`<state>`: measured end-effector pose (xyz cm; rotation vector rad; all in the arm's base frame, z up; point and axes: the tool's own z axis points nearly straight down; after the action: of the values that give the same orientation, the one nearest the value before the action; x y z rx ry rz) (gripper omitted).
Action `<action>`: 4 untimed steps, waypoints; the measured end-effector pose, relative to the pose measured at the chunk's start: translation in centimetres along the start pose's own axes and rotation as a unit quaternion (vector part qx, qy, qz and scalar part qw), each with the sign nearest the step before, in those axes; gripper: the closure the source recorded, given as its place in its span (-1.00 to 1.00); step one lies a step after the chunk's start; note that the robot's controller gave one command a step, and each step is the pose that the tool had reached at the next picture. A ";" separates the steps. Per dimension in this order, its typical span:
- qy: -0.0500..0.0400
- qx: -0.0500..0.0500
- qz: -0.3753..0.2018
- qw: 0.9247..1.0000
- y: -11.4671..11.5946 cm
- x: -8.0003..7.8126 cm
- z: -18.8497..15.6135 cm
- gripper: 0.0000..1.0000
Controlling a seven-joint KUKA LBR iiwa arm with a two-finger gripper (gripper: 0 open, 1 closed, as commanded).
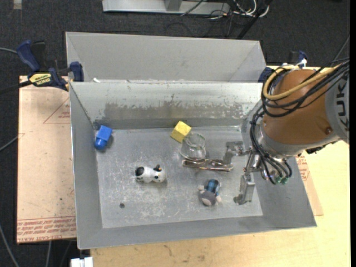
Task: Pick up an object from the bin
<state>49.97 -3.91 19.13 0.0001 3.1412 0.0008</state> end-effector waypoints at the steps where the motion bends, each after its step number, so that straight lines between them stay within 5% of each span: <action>1: -0.005 0.000 0.091 0.996 1.3 -5.1 3.4 -1.00; 2: -0.001 0.000 0.030 1.000 0.4 -7.4 7.0 -1.00; 3: -0.002 0.000 0.049 0.999 0.8 -9.2 7.1 -1.00; 4: -0.001 0.000 0.140 0.990 1.0 -10.4 10.3 -1.00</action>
Offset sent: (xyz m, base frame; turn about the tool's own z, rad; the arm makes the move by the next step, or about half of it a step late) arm 0.0797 -0.0048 -0.0841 -0.0397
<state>60.38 -2.89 8.88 0.4383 3.1085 0.0008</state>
